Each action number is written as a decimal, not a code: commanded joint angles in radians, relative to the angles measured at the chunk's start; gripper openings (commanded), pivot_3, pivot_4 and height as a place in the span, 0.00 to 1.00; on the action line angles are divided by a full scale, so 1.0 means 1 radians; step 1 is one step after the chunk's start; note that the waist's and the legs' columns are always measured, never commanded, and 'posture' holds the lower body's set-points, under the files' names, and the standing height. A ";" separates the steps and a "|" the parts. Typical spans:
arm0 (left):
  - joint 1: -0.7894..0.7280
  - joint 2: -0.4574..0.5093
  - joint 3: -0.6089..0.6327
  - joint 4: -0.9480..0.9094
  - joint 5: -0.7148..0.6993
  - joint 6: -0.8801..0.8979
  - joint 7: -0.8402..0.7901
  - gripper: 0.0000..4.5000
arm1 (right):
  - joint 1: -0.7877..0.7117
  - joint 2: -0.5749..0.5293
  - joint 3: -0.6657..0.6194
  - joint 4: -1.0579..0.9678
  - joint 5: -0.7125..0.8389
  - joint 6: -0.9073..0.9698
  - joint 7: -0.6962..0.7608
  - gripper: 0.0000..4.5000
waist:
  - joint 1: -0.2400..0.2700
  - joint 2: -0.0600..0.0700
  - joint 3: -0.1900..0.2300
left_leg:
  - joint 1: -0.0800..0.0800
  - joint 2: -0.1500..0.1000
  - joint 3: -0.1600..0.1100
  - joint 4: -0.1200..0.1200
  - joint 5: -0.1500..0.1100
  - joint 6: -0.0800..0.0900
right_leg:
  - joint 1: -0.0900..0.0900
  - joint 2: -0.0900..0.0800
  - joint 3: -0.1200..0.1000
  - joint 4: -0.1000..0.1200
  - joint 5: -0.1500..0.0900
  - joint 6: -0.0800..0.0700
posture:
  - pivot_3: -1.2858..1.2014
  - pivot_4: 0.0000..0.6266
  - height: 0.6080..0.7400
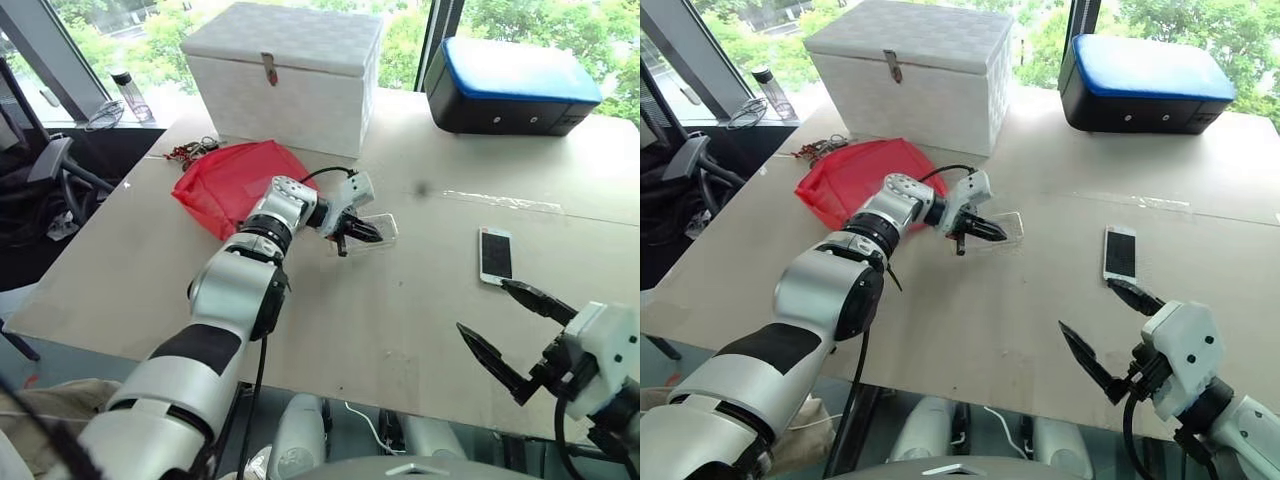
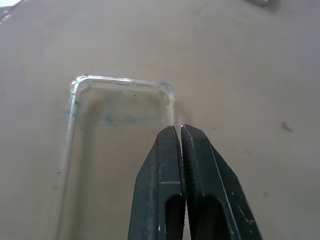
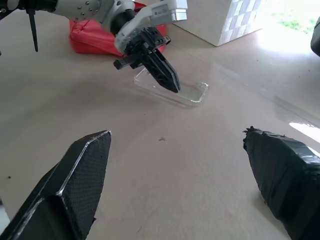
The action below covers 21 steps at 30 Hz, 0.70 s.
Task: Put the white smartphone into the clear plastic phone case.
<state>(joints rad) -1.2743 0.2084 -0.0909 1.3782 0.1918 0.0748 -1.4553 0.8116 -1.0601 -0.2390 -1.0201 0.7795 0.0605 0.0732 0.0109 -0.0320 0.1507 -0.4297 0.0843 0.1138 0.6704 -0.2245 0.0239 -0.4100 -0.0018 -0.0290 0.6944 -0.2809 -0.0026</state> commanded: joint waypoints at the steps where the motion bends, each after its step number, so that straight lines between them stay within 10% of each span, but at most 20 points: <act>1: 0.015 -0.011 -0.016 -0.093 -0.039 0.034 -0.146 0.02 | -0.028 -0.015 -0.012 -0.027 0.042 0.011 -0.012 1.00 | 0.002 0.000 0.000 | 0.000 0.000 0.000 0.000 0.000 0.000 | 0.000 0.000 0.000 0.000 0.000 0.000 | 0.52 0.24 1.00; 8: 0.148 -0.047 -0.044 -0.265 -0.058 -0.048 0.003 0.02 | -0.131 -0.014 -0.035 -0.027 0.087 0.129 0.005 1.00 | 0.000 0.000 0.000 | 0.000 0.000 0.000 0.000 0.000 0.000 | 0.000 0.000 0.000 0.001 0.000 0.000 | 0.52 0.24 1.00; 16: 0.173 -0.011 0.008 -0.375 -0.085 -0.050 0.308 0.66 | -0.137 0.042 -0.051 -0.027 0.065 0.189 0.057 1.00 | 0.002 0.000 0.000 | 0.000 0.001 -0.001 0.001 -0.001 0.001 | 0.000 0.000 0.000 0.001 0.000 0.000 | 0.52 0.24 1.00; 21: 0.194 0.029 -0.040 -0.359 -0.058 0.030 0.338 0.66 | -0.116 0.078 -0.094 -0.027 0.037 0.217 0.125 1.00 | 0.001 0.001 0.000 | 0.000 0.001 -0.001 0.001 0.000 0.001 | 0.000 0.000 0.000 0.001 0.000 0.000 | 0.52 0.24 1.00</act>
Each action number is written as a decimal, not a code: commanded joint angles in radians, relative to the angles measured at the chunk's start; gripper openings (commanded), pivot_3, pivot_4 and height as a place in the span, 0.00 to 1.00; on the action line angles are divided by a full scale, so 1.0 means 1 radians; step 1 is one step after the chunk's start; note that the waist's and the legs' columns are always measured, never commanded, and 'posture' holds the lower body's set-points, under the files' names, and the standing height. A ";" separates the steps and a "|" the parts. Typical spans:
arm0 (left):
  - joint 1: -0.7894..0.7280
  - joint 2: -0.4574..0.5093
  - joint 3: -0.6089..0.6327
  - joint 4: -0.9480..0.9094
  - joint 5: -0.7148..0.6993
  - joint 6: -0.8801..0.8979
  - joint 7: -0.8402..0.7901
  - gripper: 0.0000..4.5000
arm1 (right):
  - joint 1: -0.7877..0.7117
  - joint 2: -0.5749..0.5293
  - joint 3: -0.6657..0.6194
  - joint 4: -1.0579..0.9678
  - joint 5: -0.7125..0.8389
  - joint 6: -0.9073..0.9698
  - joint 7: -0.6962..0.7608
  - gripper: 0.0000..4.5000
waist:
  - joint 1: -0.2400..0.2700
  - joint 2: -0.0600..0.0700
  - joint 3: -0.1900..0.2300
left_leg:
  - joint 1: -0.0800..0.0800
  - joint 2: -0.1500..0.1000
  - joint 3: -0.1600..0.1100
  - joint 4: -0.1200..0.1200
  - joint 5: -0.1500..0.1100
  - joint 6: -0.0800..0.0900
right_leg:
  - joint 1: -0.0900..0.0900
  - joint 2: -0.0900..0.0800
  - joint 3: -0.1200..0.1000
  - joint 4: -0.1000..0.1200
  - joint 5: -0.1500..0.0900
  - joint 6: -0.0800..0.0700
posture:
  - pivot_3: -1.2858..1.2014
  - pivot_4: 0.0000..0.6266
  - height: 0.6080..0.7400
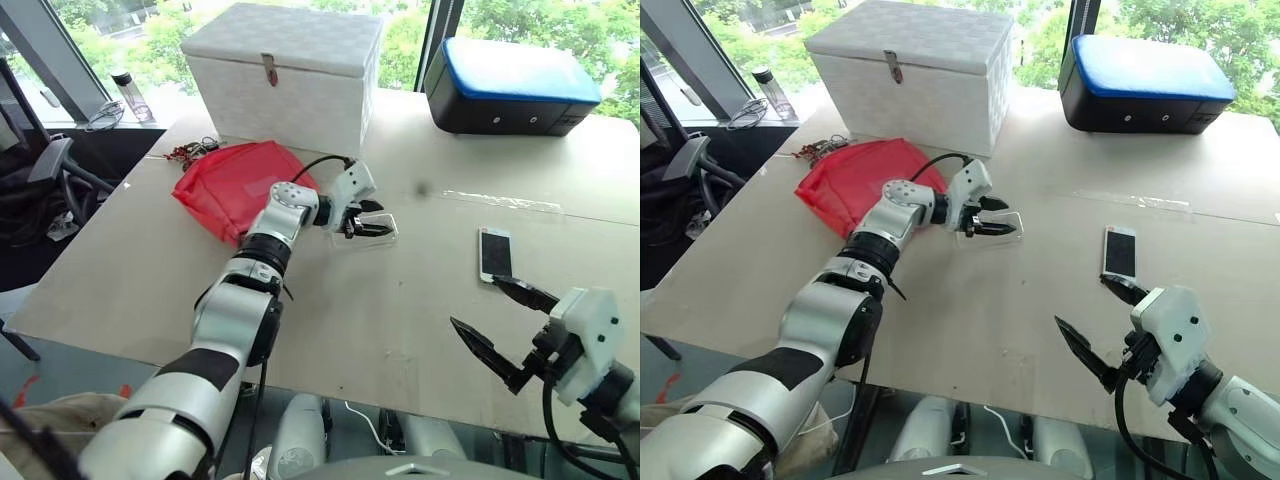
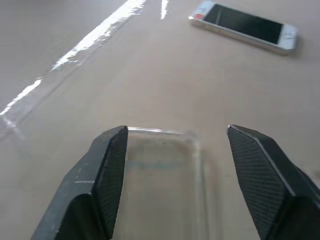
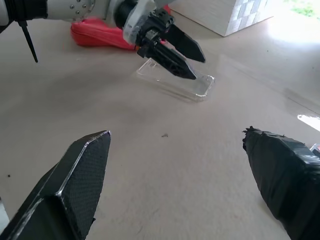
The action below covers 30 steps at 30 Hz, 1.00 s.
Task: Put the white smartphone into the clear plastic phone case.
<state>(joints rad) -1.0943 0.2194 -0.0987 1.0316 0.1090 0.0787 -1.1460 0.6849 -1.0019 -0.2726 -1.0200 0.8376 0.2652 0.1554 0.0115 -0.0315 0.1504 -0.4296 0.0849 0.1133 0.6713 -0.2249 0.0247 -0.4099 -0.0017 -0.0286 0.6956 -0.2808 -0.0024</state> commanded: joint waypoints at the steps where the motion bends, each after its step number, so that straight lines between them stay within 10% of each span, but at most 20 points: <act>1: 0.020 0.023 -0.051 -0.003 0.039 0.024 0.032 0.66 | 0.015 0.032 -0.074 -0.027 -0.027 0.023 0.059 1.00 | 0.000 0.000 0.000 | 0.000 0.000 0.000 0.000 0.000 0.000 | 0.000 0.000 0.000 0.000 0.000 0.000 | 0.52 0.24 1.00; 6: 0.051 0.017 -0.109 -0.002 0.053 0.002 -0.012 0.50 | -0.002 0.079 -0.107 -0.024 -0.046 0.068 0.116 1.00 | 0.001 0.000 -0.001 | 0.001 0.000 0.000 0.000 -0.001 0.001 | 0.001 0.000 0.000 0.000 0.000 0.000 | 0.52 0.24 1.00; 12: 0.104 0.001 -0.127 -0.074 0.022 0.034 -0.064 0.03 | -0.046 0.129 -0.108 -0.019 -0.066 0.117 0.142 1.00 | 0.002 0.001 -0.005 | 0.002 0.000 0.000 0.000 -0.001 0.002 | 0.002 0.000 0.000 0.000 0.000 0.000 | 0.52 0.24 1.00; 21: 0.131 0.001 -0.146 -0.138 0.019 0.070 -0.044 0.03 | -0.460 0.058 -0.155 0.224 0.045 0.287 0.173 1.00 | 0.000 0.001 -0.006 | 0.003 0.000 0.001 0.001 -0.001 0.002 | 0.002 0.000 0.001 0.001 0.001 -0.001 | 0.52 0.24 1.00; 30: 0.134 0.015 -0.188 -0.117 0.047 -0.005 -0.009 0.03 | -0.927 -0.132 0.016 0.569 0.022 0.339 0.571 1.00 | 0.002 0.003 -0.007 | 0.002 0.000 0.000 -0.001 -0.001 0.003 | 0.002 0.000 0.000 0.000 0.002 -0.005 | 0.52 0.24 1.00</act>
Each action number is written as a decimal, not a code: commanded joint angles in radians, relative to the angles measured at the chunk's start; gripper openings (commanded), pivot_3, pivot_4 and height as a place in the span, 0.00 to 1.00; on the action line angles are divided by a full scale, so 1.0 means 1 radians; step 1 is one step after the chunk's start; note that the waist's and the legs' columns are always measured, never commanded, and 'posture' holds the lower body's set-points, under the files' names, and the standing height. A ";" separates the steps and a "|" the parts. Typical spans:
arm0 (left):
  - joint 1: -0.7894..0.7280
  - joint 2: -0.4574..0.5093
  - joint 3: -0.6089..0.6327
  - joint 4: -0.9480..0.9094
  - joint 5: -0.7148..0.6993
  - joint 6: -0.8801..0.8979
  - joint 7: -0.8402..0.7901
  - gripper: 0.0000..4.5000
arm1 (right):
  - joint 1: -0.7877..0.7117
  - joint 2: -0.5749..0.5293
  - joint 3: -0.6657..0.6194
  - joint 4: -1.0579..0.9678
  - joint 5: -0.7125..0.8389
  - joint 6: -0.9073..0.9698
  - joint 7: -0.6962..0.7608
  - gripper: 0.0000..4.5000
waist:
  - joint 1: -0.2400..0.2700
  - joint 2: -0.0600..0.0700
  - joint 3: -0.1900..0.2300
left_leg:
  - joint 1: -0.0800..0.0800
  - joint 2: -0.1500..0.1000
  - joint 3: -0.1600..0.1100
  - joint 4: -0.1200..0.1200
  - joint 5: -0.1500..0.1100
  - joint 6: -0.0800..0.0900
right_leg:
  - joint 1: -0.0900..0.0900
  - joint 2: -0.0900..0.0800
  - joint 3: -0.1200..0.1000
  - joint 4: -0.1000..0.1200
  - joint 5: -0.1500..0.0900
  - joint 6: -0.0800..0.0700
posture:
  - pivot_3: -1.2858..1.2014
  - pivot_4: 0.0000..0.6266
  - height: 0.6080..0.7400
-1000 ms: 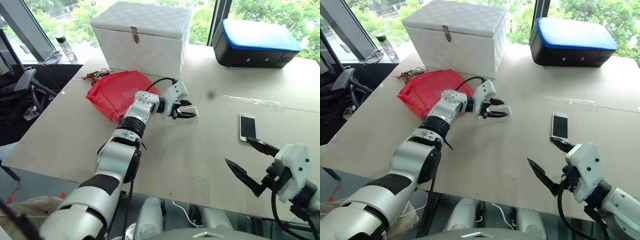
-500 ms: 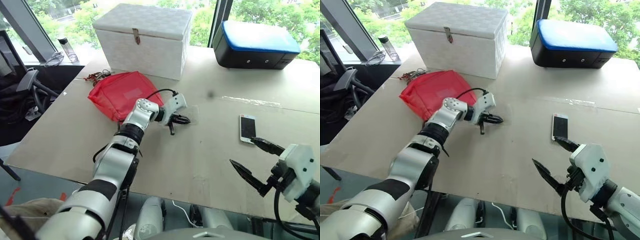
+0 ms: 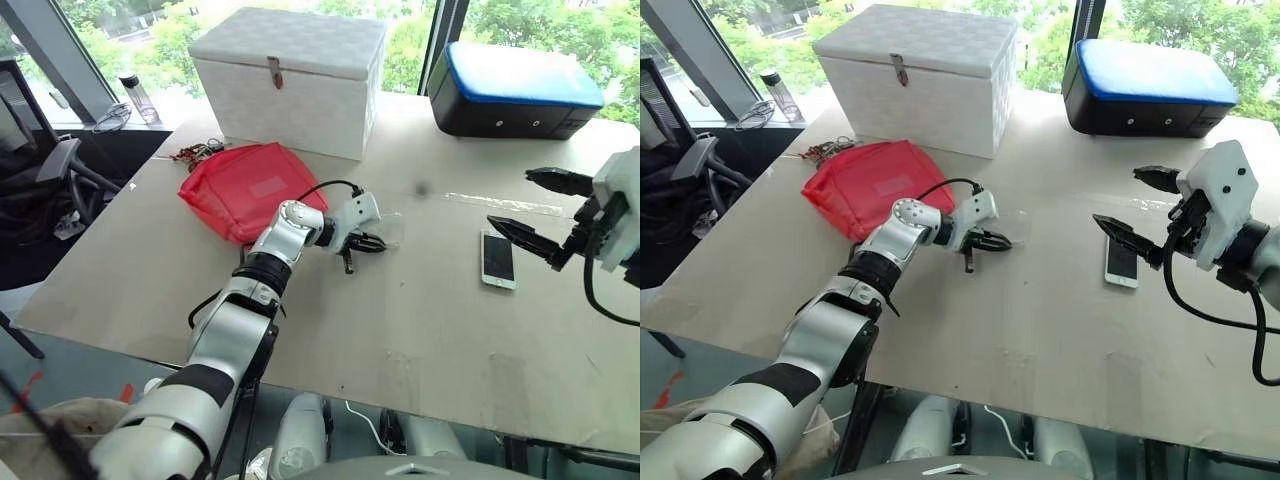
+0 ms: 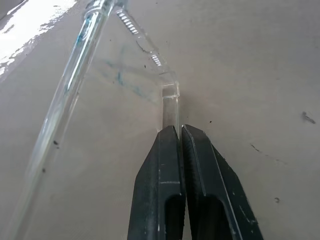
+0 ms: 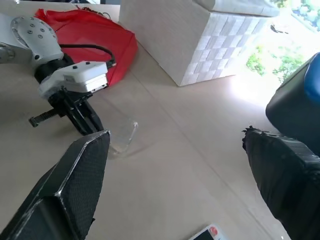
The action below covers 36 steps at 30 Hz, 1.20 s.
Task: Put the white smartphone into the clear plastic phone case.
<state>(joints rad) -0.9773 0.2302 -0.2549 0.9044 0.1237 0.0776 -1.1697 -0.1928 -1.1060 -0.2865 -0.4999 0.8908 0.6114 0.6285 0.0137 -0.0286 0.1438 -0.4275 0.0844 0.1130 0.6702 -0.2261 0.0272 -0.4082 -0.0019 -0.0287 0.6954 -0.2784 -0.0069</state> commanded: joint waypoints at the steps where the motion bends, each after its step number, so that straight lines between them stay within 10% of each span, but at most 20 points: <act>1: 0.019 0.004 -0.035 0.008 0.033 -0.004 0.019 0.03 | -0.060 -0.029 0.041 0.062 -0.052 -0.011 0.120 1.00 | 0.001 0.000 0.000 | 0.000 0.000 0.000 0.000 0.000 0.000 | 0.000 0.000 0.000 0.000 0.000 0.000 | 0.52 0.24 1.00; 6: 0.026 0.024 -0.019 -0.073 -0.006 0.071 -0.017 0.19 | -0.065 0.004 0.031 0.050 -0.068 0.010 0.149 1.00 | -0.002 0.000 0.000 | -0.001 0.000 0.000 0.000 0.000 0.000 | -0.001 0.000 0.000 0.000 0.000 0.000 | 0.52 0.24 1.00; 11: 0.027 0.031 -0.021 -0.071 0.033 -0.001 0.132 0.72 | -0.016 0.033 0.000 -0.004 -0.073 0.031 0.138 1.00 | -0.002 0.000 0.000 | -0.001 0.002 0.000 0.000 0.000 0.000 | -0.001 0.000 0.000 0.001 0.000 0.000 | 0.52 0.24 1.00; 14: 0.022 0.030 -0.024 -0.053 0.035 0.010 0.146 0.72 | 0.024 0.041 -0.025 -0.035 -0.075 0.040 0.143 1.00 | -0.002 0.000 0.000 | -0.001 0.002 0.001 0.000 0.000 0.000 | -0.001 0.000 0.000 0.001 0.000 0.000 | 0.52 0.24 1.00; 23: 0.039 0.013 -0.032 -0.026 -0.009 0.049 0.050 0.01 | 0.173 0.045 -0.158 -0.091 -0.048 0.059 0.223 1.00 | -0.003 0.001 0.000 | 0.001 0.002 0.001 0.000 0.000 0.000 | -0.001 0.000 0.001 0.001 -0.001 0.002 | 0.52 0.24 1.00; 36: 0.174 -0.072 -0.190 -0.425 -0.080 0.158 -0.160 0.01 | 0.385 0.078 -0.396 -0.168 -0.051 0.126 0.232 1.00 | 0.001 0.001 0.000 | -0.002 0.000 0.000 0.000 0.000 0.000 | -0.001 -0.001 0.000 -0.001 -0.001 0.002 | 0.52 0.24 1.00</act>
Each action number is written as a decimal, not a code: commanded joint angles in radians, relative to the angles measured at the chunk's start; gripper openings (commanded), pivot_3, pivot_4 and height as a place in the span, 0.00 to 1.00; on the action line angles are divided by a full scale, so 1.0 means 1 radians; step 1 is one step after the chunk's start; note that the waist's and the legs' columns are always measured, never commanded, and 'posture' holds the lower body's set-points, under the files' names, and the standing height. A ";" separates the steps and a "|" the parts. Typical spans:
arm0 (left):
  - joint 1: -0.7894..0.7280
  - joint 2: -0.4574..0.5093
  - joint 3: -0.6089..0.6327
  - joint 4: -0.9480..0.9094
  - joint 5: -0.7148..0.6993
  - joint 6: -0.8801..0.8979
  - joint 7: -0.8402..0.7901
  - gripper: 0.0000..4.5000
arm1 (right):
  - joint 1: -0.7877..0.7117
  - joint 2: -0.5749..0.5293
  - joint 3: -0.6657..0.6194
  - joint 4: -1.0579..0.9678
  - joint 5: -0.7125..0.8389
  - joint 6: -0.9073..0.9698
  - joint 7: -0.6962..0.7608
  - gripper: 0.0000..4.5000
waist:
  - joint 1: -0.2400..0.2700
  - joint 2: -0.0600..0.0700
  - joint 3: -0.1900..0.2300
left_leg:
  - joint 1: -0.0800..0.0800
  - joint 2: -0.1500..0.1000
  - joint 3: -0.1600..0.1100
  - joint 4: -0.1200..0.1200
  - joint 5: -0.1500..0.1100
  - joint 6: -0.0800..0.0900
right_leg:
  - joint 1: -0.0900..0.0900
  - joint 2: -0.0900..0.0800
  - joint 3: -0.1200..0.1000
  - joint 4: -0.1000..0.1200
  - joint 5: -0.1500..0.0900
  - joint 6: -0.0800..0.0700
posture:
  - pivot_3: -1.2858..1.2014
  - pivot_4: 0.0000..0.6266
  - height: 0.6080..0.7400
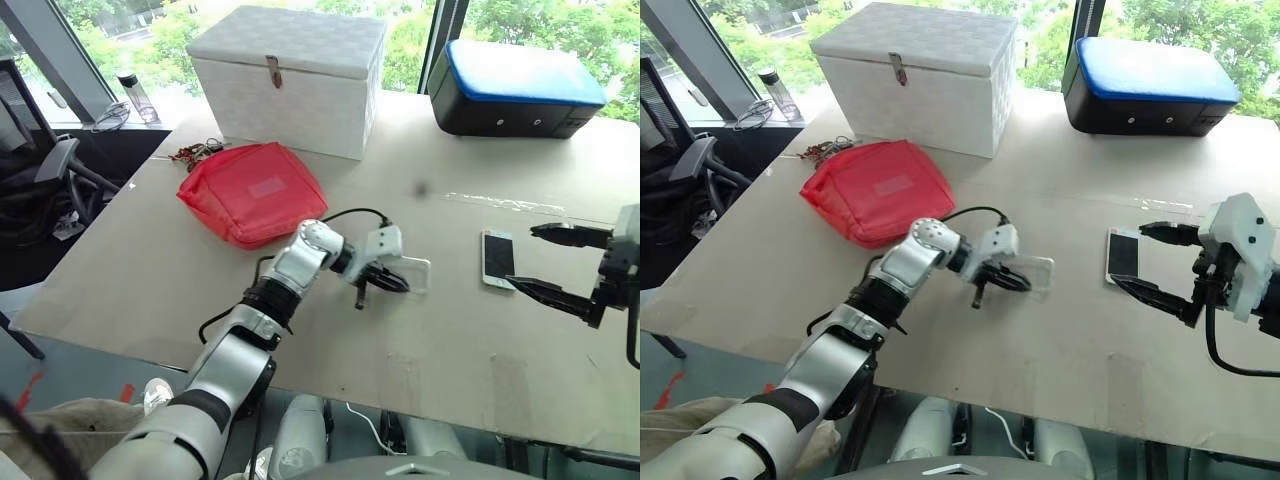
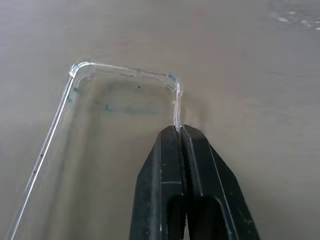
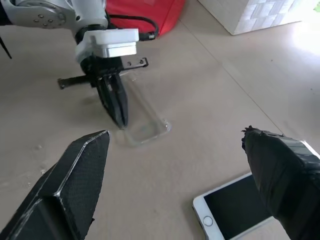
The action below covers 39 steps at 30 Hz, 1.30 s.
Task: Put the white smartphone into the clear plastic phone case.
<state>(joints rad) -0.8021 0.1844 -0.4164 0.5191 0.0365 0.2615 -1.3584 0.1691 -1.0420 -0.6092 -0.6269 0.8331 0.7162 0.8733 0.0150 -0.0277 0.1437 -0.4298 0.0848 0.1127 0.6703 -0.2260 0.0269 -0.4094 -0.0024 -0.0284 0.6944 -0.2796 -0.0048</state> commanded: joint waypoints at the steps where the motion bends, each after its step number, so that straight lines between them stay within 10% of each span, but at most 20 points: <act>1: 0.001 -0.040 -0.037 -0.035 0.012 -0.038 0.046 0.01 | 0.035 0.022 -0.083 -0.053 0.009 0.029 -0.021 1.00 | -0.002 0.000 0.000 | 0.000 0.000 0.000 0.000 0.000 0.000 | 0.000 0.000 0.000 0.000 -0.001 0.001 | 0.52 0.24 1.00; 5: 0.012 -0.077 -0.007 -0.048 -0.029 0.000 0.082 0.13 | 0.038 0.071 -0.068 -0.105 -0.024 0.059 -0.149 1.00 | -0.008 0.000 0.000 | 0.001 -0.001 -0.005 0.000 0.000 0.000 | 0.000 0.002 0.002 0.001 -0.001 0.002 | 0.52 0.24 1.00; 14: 0.185 0.047 0.265 -0.513 -0.186 0.193 0.286 0.95 | -0.270 0.350 0.272 -0.241 -0.046 0.353 -0.754 1.00 | -0.042 0.004 0.002 | 0.002 0.000 -0.015 -0.001 0.002 -0.003 | -0.001 0.001 0.009 0.002 -0.001 0.002 | 0.52 0.24 1.00; 22: 0.148 0.142 0.441 -0.626 -0.212 0.375 0.533 0.98 | -0.483 0.486 0.370 0.089 -0.216 0.527 -0.950 1.00 | -0.013 0.005 0.003 | 0.003 -0.008 -0.016 -0.002 0.001 -0.002 | -0.002 0.001 0.012 0.003 -0.001 0.003 | 0.52 0.24 1.00; 39: 0.296 0.379 0.470 -0.792 -0.545 0.506 0.320 0.98 | -0.498 0.470 0.325 0.527 -0.252 0.473 -0.653 1.00 | -0.025 0.005 0.003 | 0.005 -0.011 -0.017 -0.005 -0.001 0.000 | -0.002 0.001 0.015 0.002 0.000 0.002 | 0.52 0.24 1.00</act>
<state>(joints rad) -0.4881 0.5546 0.0477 -0.2760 -0.4947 0.7959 -1.0143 -0.3479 -0.5692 -0.2931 -0.1052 0.5581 1.1529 0.1849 -0.0102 -0.0222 0.1464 -0.4248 0.0741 0.0958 0.6648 -0.2269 0.0275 -0.4115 -0.0016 -0.0130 0.6960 -0.2800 -0.0029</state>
